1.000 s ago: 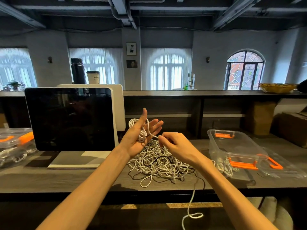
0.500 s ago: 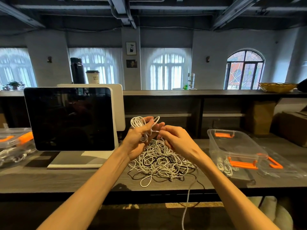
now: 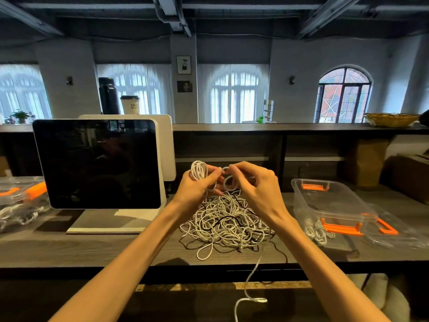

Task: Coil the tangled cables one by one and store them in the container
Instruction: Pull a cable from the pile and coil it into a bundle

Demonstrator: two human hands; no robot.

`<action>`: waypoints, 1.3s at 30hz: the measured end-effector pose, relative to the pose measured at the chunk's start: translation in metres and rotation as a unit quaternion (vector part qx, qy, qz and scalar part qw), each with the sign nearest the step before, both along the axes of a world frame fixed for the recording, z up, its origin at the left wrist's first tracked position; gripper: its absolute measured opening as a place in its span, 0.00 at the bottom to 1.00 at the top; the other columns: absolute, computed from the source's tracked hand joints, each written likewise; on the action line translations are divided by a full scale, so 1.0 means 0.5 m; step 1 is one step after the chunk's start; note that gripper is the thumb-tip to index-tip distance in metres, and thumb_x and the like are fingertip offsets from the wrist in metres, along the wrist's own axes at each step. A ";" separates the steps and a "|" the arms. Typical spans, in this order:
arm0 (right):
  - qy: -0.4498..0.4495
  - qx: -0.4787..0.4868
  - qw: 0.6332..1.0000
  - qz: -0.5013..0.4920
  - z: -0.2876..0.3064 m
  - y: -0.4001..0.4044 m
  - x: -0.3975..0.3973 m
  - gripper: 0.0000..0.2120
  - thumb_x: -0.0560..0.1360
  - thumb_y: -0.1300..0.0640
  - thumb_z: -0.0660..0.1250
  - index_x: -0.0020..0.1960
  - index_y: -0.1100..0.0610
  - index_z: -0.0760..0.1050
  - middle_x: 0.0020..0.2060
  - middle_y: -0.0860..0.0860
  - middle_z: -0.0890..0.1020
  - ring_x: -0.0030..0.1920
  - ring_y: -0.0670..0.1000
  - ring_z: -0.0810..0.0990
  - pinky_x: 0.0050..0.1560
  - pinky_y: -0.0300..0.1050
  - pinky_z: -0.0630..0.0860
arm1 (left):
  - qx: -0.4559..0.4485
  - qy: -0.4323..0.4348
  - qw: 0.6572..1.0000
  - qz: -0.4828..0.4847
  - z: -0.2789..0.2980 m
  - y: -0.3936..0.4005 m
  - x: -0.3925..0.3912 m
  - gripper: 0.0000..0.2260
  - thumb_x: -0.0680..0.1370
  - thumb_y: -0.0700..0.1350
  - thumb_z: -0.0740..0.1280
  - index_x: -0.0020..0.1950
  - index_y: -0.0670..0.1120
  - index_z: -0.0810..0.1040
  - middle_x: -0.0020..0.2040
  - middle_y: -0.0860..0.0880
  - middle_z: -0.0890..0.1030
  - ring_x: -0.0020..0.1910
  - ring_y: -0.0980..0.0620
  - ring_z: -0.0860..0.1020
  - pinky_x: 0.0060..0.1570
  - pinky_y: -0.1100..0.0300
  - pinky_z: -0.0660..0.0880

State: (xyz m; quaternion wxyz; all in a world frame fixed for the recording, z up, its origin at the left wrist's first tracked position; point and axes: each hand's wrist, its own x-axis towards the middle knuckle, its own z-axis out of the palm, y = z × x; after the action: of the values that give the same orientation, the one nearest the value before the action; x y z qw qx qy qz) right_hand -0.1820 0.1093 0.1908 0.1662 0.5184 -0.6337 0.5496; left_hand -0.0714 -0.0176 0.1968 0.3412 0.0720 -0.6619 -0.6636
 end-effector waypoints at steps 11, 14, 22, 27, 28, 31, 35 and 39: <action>0.012 0.064 0.995 0.070 0.023 -0.005 0.005 0.08 0.80 0.51 0.71 0.53 0.53 0.85 0.43 0.44 0.86 0.46 0.44 0.85 0.47 0.45 0.84 | -0.101 -0.139 0.974 -0.149 0.007 -0.004 0.028 0.13 0.73 0.53 0.72 0.53 0.49 0.81 0.36 0.47 0.79 0.28 0.55 0.71 0.27 0.65 0.65; 0.002 0.062 0.994 0.085 0.024 -0.010 0.011 0.09 0.78 0.49 0.72 0.52 0.54 0.86 0.43 0.45 0.86 0.45 0.44 0.85 0.45 0.42 0.83 | -0.082 -0.133 0.972 -0.177 0.003 -0.014 0.025 0.09 0.70 0.49 0.77 0.49 0.53 0.85 0.36 0.45 0.73 0.27 0.55 0.68 0.25 0.65 0.63; -0.071 0.027 0.993 0.095 0.018 -0.006 -0.001 0.12 0.76 0.43 0.73 0.47 0.51 0.85 0.37 0.49 0.83 0.40 0.53 0.83 0.40 0.53 0.82 | -0.001 -0.105 0.960 -0.258 -0.002 -0.007 0.025 0.16 0.82 0.56 0.61 0.48 0.47 0.83 0.26 0.48 0.72 0.19 0.58 0.64 0.24 0.66 0.59; -0.069 0.042 0.993 0.080 0.016 0.010 -0.024 0.09 0.77 0.44 0.73 0.48 0.49 0.85 0.37 0.47 0.85 0.43 0.56 0.86 0.46 0.63 0.82 | -0.004 -0.111 0.969 -0.222 0.000 -0.010 0.022 0.22 0.83 0.59 0.58 0.61 0.41 0.78 0.27 0.47 0.74 0.19 0.56 0.63 0.30 0.59 0.54; -0.061 0.048 0.994 0.071 0.018 0.013 -0.026 0.09 0.76 0.43 0.73 0.47 0.49 0.85 0.37 0.48 0.85 0.42 0.56 0.86 0.45 0.63 0.82 | -0.004 -0.116 0.971 -0.211 0.000 -0.012 0.022 0.25 0.83 0.60 0.59 0.63 0.39 0.75 0.28 0.46 0.75 0.19 0.57 0.63 0.28 0.61 0.56; -0.019 0.069 0.996 0.061 0.026 0.022 -0.021 0.09 0.76 0.46 0.74 0.46 0.51 0.86 0.36 0.47 0.85 0.39 0.51 0.84 0.42 0.57 0.82 | 0.000 -0.144 0.971 -0.191 0.002 -0.010 0.025 0.30 0.80 0.62 0.58 0.64 0.36 0.71 0.32 0.44 0.79 0.18 0.58 0.64 0.24 0.67 0.63; 0.054 0.137 0.987 0.067 0.040 0.027 -0.018 0.07 0.76 0.50 0.74 0.47 0.53 0.86 0.37 0.43 0.82 0.38 0.43 0.81 0.36 0.41 0.78 | -0.020 -0.169 0.966 -0.195 0.003 0.001 0.030 0.28 0.79 0.64 0.57 0.58 0.39 0.74 0.32 0.45 0.80 0.18 0.58 0.63 0.23 0.67 0.61; 0.015 0.114 0.993 0.040 0.027 0.024 -0.022 0.05 0.80 0.52 0.71 0.48 0.52 0.83 0.40 0.45 0.85 0.43 0.46 0.84 0.46 0.49 0.84 | -0.012 -0.143 0.980 -0.137 -0.001 -0.002 0.020 0.32 0.79 0.66 0.56 0.59 0.38 0.77 0.23 0.48 0.66 0.20 0.56 0.62 0.23 0.66 0.60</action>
State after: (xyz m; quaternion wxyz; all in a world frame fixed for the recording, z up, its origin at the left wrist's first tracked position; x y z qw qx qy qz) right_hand -0.1929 0.1213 0.2040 0.0933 0.5670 -0.6688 0.4717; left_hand -0.0616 -0.0187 0.1962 0.1495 0.0711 -0.7156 -0.6786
